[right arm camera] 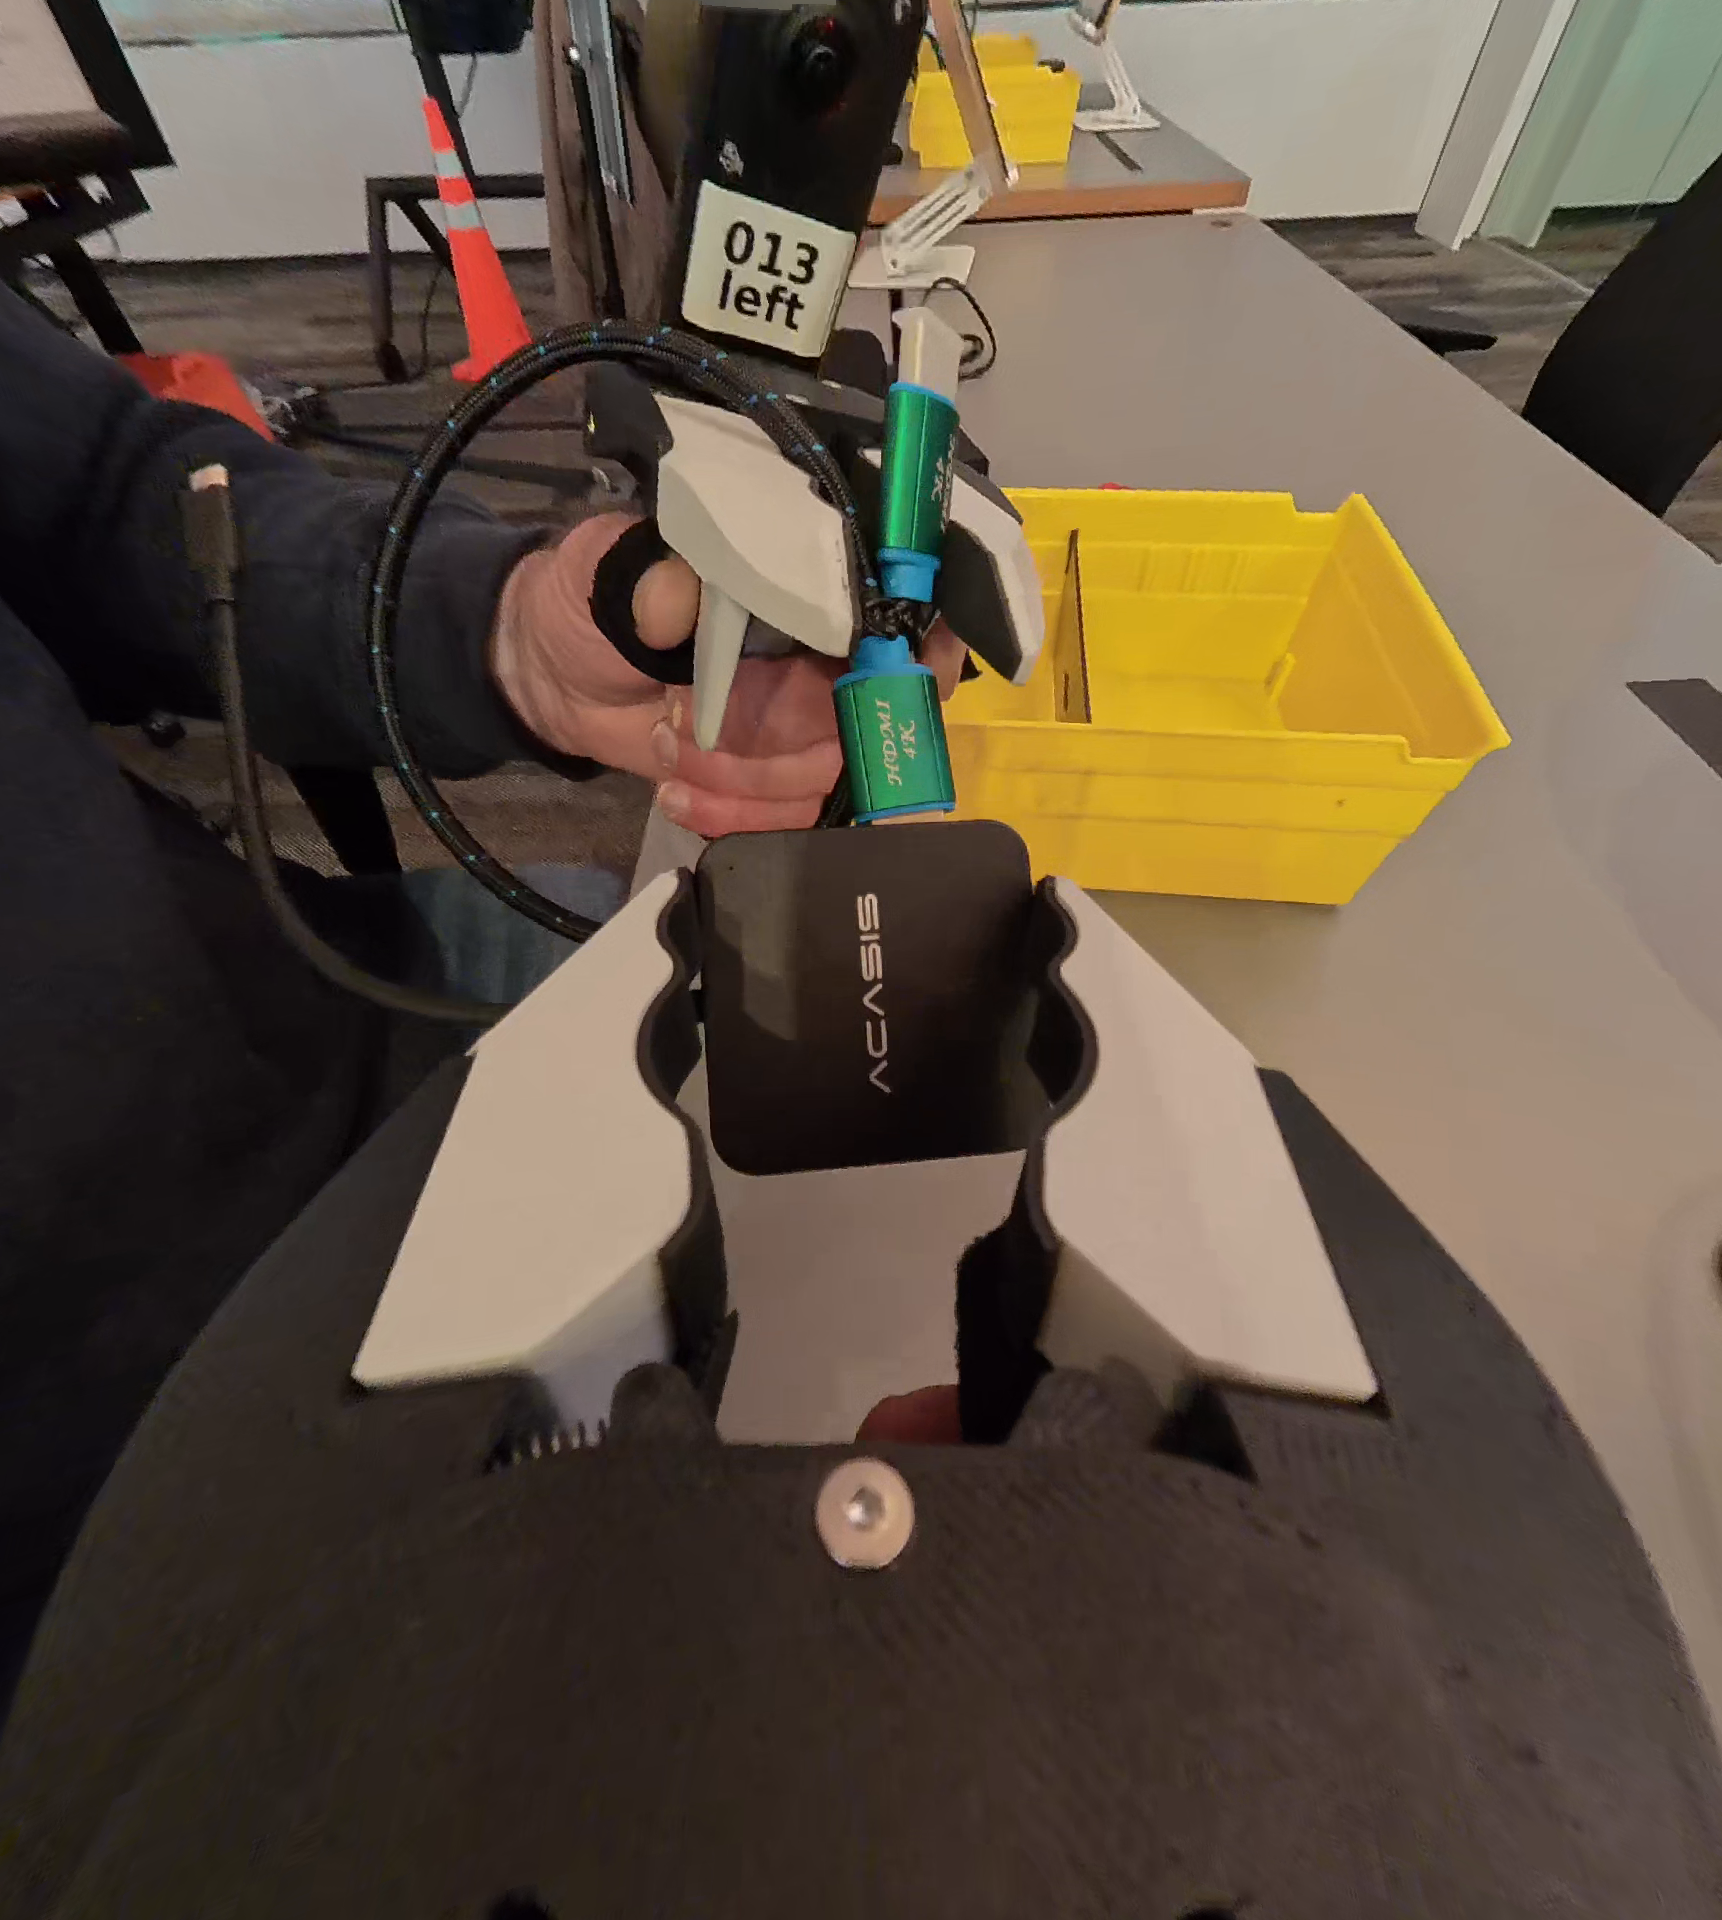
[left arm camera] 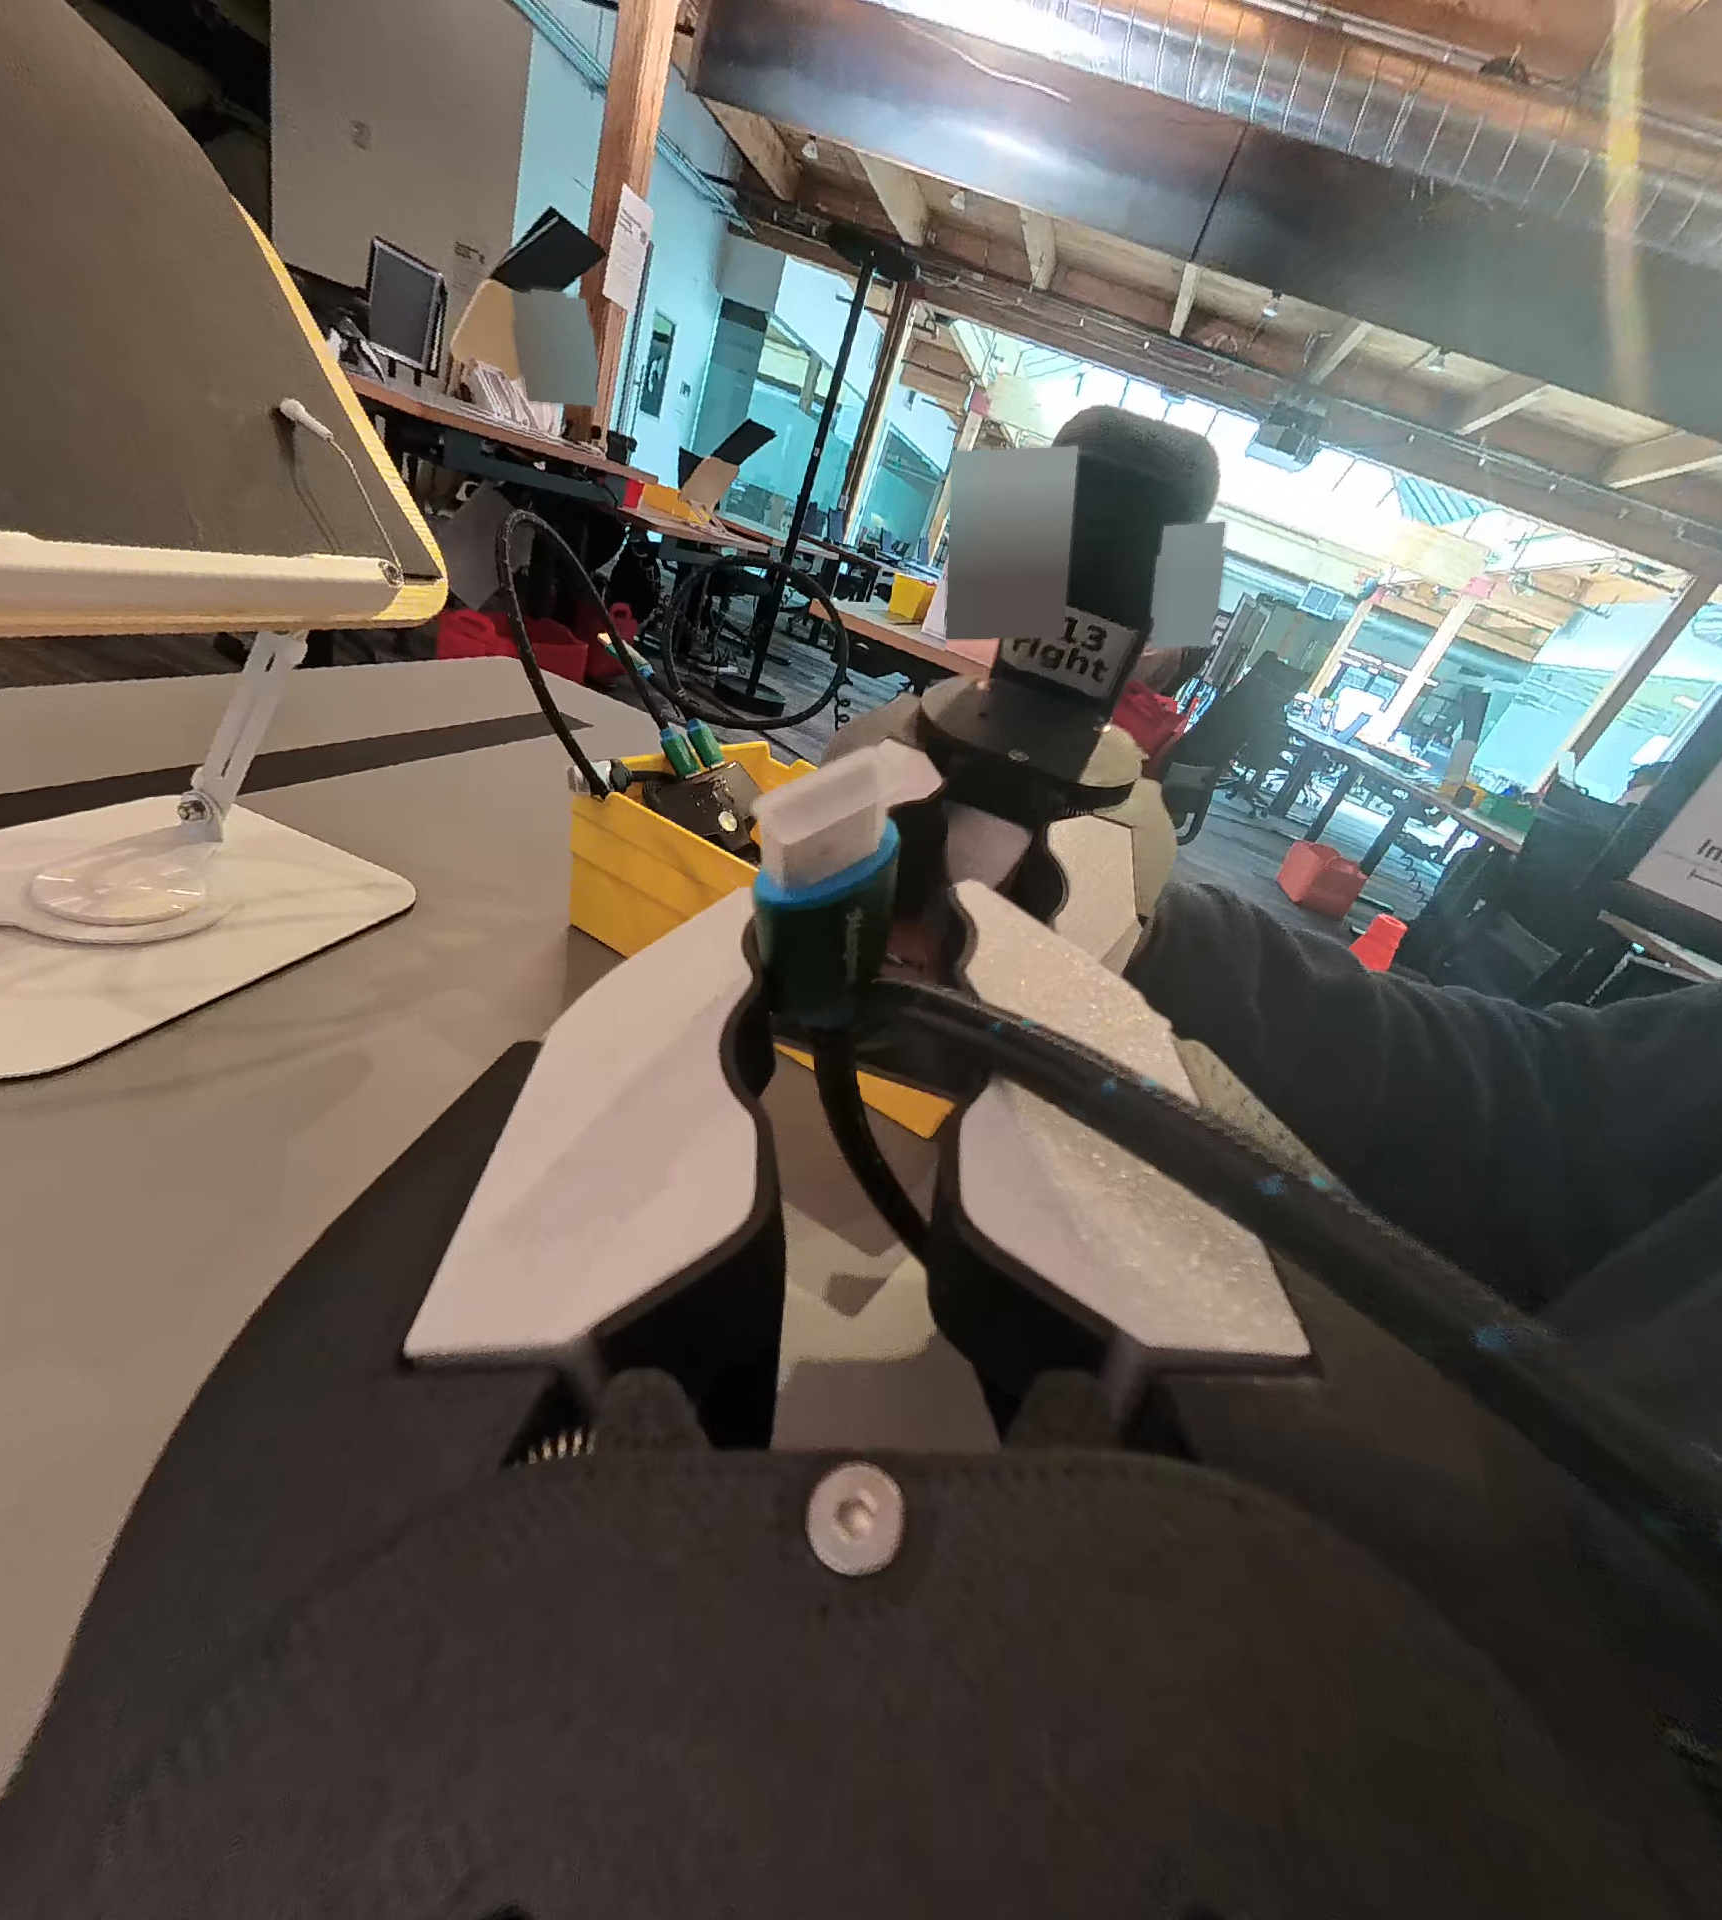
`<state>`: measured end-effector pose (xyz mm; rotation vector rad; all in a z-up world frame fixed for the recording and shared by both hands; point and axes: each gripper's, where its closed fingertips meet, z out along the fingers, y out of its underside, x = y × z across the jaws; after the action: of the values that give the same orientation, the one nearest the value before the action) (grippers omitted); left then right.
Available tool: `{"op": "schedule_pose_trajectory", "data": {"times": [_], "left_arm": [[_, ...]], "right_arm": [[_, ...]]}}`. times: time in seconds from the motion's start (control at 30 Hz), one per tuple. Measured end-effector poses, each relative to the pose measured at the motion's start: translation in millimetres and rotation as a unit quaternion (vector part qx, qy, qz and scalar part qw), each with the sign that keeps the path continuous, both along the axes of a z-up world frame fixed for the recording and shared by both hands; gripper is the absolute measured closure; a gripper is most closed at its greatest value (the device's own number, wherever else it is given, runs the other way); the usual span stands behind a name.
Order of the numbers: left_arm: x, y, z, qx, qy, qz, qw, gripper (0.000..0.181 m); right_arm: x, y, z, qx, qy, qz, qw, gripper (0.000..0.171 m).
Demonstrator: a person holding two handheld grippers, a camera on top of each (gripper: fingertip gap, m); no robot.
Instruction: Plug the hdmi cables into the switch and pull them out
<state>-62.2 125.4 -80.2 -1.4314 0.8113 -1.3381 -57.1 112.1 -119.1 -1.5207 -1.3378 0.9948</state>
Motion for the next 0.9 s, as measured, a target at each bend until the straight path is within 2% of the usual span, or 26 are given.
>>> {"op": "schedule_pose_trajectory", "data": {"times": [0.17,0.43,0.53,0.67,0.8,0.9], "left_arm": [[-8.9,3.8,8.1,-0.003,-0.005,0.013,1.000,0.141],[-33.2,15.2,17.6,-0.023,-0.031,0.046,0.998,0.142],[-34.2,17.0,16.3,-0.022,-0.025,0.056,0.998,0.141],[-26.5,16.2,8.2,-0.022,-0.003,0.063,0.998,0.134],[-13.4,11.4,0.2,-0.022,0.017,0.058,0.998,0.129],[-6.2,8.9,-5.2,-0.024,0.026,0.053,0.998,0.128]], "right_arm": [[17.5,10.2,6.7,0.005,-0.016,-0.041,0.999,0.109],[101.1,49.2,37.4,0.011,0.003,-0.207,0.978,0.109],[161.0,74.3,50.2,0.021,0.022,-0.317,0.948,0.110],[249.7,99.9,45.7,0.024,0.027,-0.460,0.887,0.110],[325.4,114.8,9.3,0.027,-0.029,-0.578,0.815,0.110],[354.8,116.3,-31.4,-0.013,-0.059,-0.618,0.784,0.110]]}}
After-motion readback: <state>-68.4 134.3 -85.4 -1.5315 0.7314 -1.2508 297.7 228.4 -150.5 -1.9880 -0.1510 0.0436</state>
